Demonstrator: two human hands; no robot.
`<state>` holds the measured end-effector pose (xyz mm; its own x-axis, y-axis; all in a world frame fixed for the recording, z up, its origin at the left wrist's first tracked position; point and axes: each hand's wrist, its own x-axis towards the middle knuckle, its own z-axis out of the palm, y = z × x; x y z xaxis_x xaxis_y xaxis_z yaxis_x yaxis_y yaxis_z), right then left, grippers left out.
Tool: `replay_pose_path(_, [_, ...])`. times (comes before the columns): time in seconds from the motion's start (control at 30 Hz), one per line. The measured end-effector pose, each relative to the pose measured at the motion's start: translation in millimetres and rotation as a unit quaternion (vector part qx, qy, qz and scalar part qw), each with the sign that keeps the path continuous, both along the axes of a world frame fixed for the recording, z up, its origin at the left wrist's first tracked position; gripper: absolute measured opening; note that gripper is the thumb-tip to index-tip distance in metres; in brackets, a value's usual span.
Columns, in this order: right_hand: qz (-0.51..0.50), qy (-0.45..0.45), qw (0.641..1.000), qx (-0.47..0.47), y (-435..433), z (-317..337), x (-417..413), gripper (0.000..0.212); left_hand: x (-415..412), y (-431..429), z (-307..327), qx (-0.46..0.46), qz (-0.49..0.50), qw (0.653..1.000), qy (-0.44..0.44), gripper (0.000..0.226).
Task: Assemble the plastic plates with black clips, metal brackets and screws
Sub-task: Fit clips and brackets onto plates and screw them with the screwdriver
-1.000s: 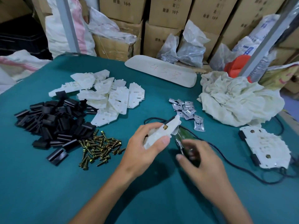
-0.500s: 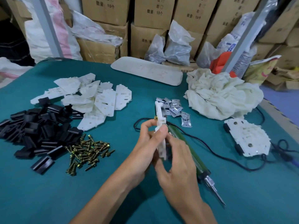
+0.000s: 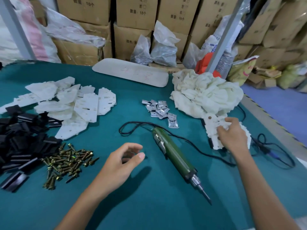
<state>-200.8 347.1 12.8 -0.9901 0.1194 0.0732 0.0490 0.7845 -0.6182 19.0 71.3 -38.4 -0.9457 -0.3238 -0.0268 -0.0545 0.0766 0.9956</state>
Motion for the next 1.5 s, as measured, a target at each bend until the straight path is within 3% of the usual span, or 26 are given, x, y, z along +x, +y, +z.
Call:
replay_pose_path(0.07, [-0.018, 0.010, 0.999, 0.040, 9.1, -3.8, -5.6, 0.042, -1.9, 2.2, -0.9, -0.020, 0.000, 1.000, -0.004, 0.013])
replay_pose_path(0.17, [-0.021, 0.102, 0.985, 0.137, 12.0, -8.5, 0.8, 0.048, -2.4, -2.0, 0.1, -0.065, 0.004, 0.998, -0.011, 0.011])
replay_pose_path(0.23, [0.025, 0.117, 0.988, 0.096, -0.5, -11.4, 23.6, 0.060, -4.3, -16.0, 3.9, -0.138, 0.025, 0.990, -0.011, 0.010])
replay_pose_path(0.3, [0.149, 0.052, 0.987, 0.040, -20.2, -15.0, 55.3, 0.061, -11.4, -38.9, 10.9, -0.242, 0.061, 0.968, -0.007, 0.013])
replay_pose_path(0.37, [0.268, -0.023, 0.962, 0.047, -39.3, -24.9, 86.7, 0.068, -21.6, -67.7, 19.7, -0.352, 0.100, 0.931, -0.009, 0.020])
replay_pose_path(0.43, [0.319, -0.042, 0.943, 0.086, -52.1, -35.1, 105.1, 0.076, -34.4, -97.4, 27.0, -0.471, 0.131, 0.872, -0.040, 0.030])
replay_pose_path(0.6, [0.293, -0.040, 0.953, 0.071, -55.6, -35.8, 105.6, 0.077, -56.3, -149.2, 27.0, -0.623, 0.090, 0.750, -0.201, 0.059])
replay_pose_path(0.77, [0.253, -0.034, 0.963, 0.082, -39.1, -32.4, 97.9, 0.074, -58.7, -163.0, 18.3, -0.698, 0.091, 0.684, -0.191, 0.038])
replay_pose_path(0.83, [0.248, -0.044, 0.963, 0.092, -34.0, -29.2, 94.9, 0.076, -57.4, -166.8, 24.1, -0.697, 0.121, 0.694, -0.130, 0.028])
replay_pose_path(0.9, [0.247, -0.037, 0.962, 0.112, -32.6, -26.7, 93.2, 0.081, -54.6, -170.1, 40.2, -0.649, 0.177, 0.739, -0.041, 0.024])
replay_pose_path(1.07, [0.229, 0.111, 0.965, 0.064, -44.3, -13.3, 102.9, 0.066, -41.3, -172.7, 103.8, -0.378, 0.277, 0.879, 0.085, 0.022])
replay_pose_path(1.13, [0.241, 0.116, 0.964, 0.010, -53.1, -5.7, 110.6, 0.058, -38.9, -169.5, 123.3, -0.244, 0.252, 0.930, 0.111, 0.023])
replay_pose_path(1.2, [0.257, 0.087, 0.961, -0.054, -64.0, 0.4, 118.7, 0.051, -35.8, -161.7, 135.2, -0.150, 0.208, 0.957, 0.134, 0.026])
replay_pose_path(1.3, [0.293, 0.049, 0.939, -0.172, -83.8, 4.1, 129.6, 0.037, -27.7, -136.0, 136.4, -0.121, 0.176, 0.965, 0.149, 0.020])
replay_pose_path(1.37, [0.310, -0.018, 0.909, -0.278, -100.8, 4.0, 135.9, 0.034, -16.1, -106.5, 123.6, -0.198, 0.171, 0.951, 0.165, 0.015])
replay_pose_path(1.43, [0.296, -0.135, 0.861, -0.391, -118.8, 0.8, 137.1, 0.045, 1.7, -62.6, 96.7, -0.360, 0.135, 0.898, 0.212, 0.013])
replay_pose_path(1.5, [0.258, -0.215, 0.835, -0.436, -134.9, -5.5, 135.0, 0.047, 18.4, -21.4, 60.4, -0.525, 0.056, 0.804, 0.273, 0.010])
